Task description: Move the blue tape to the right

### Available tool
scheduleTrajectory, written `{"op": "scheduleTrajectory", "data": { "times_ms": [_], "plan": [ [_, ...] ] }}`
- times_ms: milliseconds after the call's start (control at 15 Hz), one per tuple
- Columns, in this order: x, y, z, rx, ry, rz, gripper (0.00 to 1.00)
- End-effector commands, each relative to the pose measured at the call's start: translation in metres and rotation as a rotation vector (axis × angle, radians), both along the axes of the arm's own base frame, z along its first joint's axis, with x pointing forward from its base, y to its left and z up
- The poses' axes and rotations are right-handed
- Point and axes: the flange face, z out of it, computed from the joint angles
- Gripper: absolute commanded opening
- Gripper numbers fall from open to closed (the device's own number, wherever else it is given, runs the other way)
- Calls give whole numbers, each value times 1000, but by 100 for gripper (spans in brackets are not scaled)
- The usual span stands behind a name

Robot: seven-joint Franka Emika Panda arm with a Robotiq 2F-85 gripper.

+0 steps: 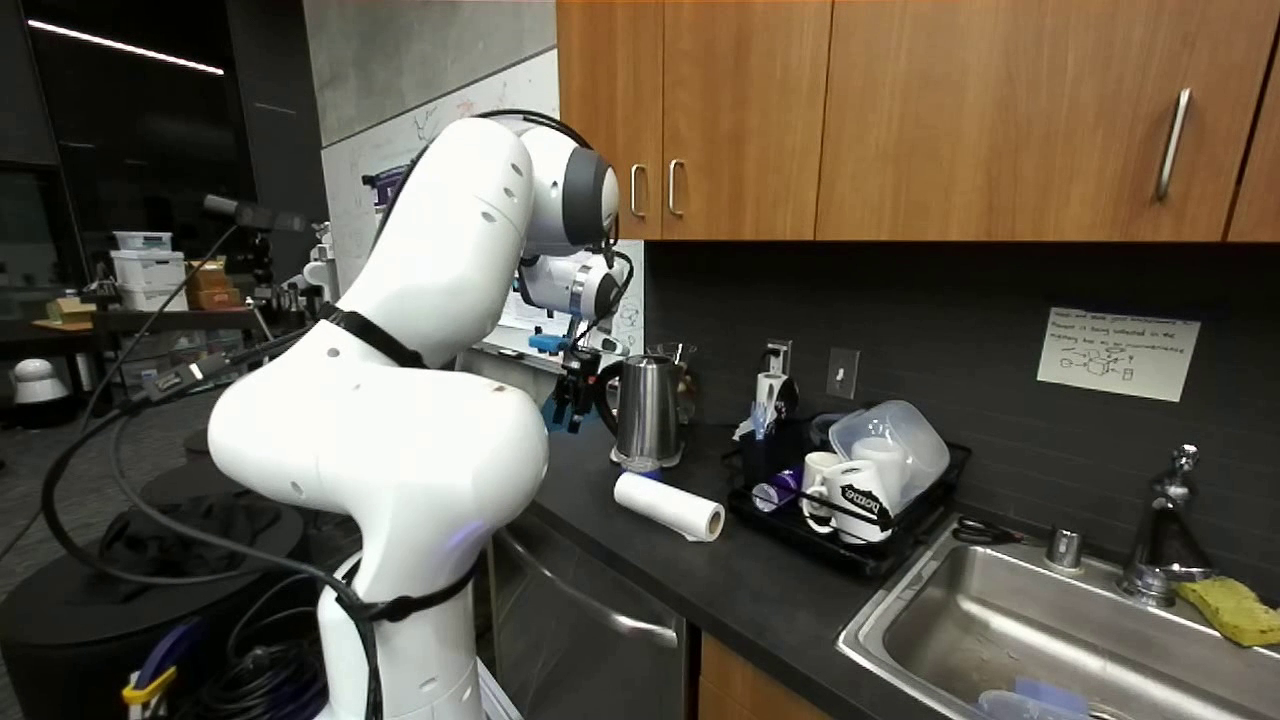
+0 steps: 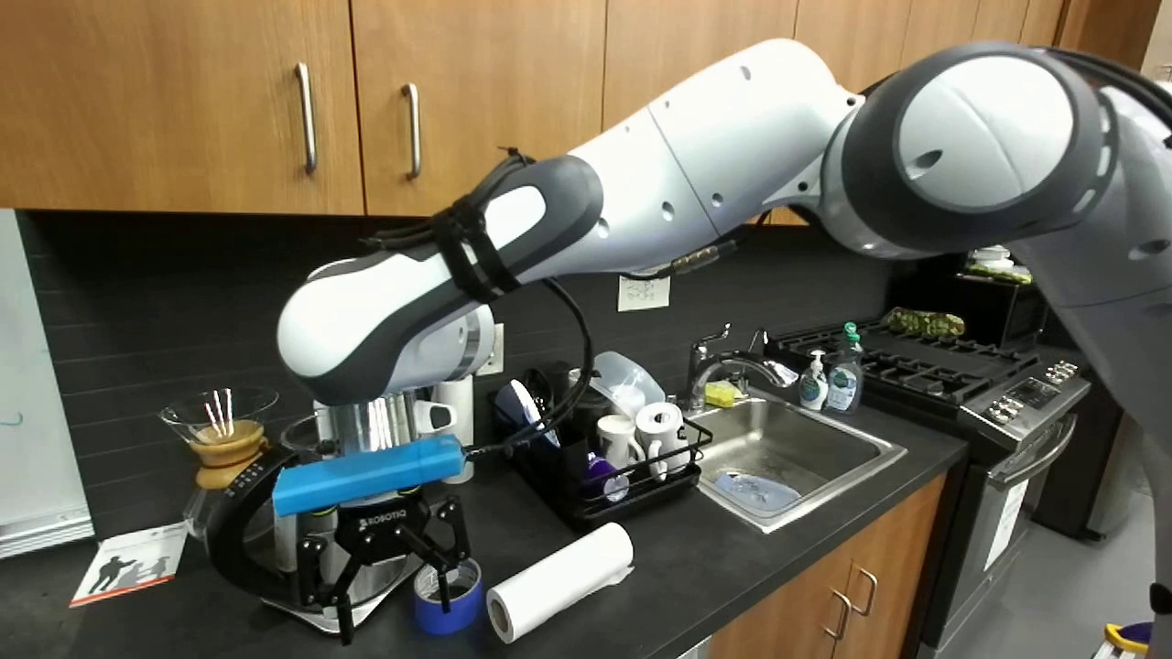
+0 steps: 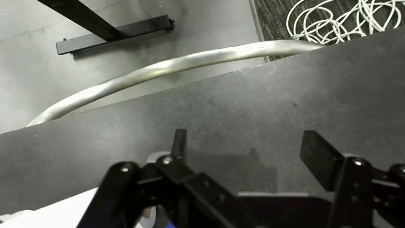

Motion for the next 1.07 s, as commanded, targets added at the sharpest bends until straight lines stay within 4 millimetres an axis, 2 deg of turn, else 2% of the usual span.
{"op": "scheduleTrajectory", "data": {
  "times_ms": [0, 467, 533, 800, 867, 1000],
  "plan": [
    [-20, -6, 22, -8, -52, -35, 61],
    [-33, 14, 49, -35, -104, -6, 6],
    [-35, 18, 52, -37, -114, -4, 1],
    [-39, 29, 58, -54, -147, 8, 0],
    [-40, 32, 61, -54, -143, 15, 25],
    [-45, 42, 73, -45, -106, 63, 32]
  ]
}}
